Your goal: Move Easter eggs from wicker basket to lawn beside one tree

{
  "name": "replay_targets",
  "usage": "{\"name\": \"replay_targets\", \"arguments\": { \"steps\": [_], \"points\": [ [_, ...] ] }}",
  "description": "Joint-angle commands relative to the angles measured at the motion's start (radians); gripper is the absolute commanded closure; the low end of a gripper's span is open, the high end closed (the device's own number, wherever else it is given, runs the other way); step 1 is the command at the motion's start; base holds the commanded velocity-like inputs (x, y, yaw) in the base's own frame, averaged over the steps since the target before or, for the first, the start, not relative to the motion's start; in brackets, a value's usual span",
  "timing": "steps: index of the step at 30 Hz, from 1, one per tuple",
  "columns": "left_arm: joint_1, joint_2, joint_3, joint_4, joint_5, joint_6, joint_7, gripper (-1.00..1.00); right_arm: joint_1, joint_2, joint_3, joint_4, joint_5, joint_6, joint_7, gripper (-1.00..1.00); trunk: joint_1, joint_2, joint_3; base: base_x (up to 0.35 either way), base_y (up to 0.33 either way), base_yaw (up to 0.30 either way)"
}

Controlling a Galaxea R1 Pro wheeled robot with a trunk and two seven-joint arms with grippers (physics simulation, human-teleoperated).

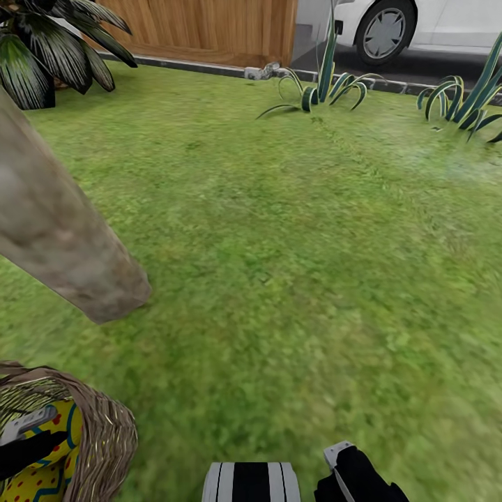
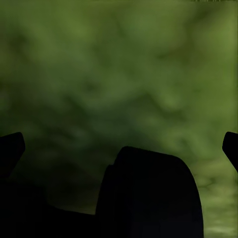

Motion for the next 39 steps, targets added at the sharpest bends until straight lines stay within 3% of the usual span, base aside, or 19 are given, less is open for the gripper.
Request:
{"name": "replay_targets", "arguments": {
  "steps": [1, 39],
  "points": [
    [0.000, -0.001, -0.009, 0.001, 0.032, 0.009, -0.010, 1.00, 0.000, 0.000, 0.001, -0.001, 0.011, 0.005, 0.008, -1.00, 0.000, 0.000, -0.001, 0.000, 0.000, 0.000],
    [0.000, -0.012, -0.012, 0.006, 0.031, 0.009, -0.014, 1.00, -0.001, -0.002, 0.009, -0.001, 0.011, 0.006, 0.012, -1.00, 0.000, 0.000, -0.001, 0.000, 0.000, 0.000]
  ]
}}
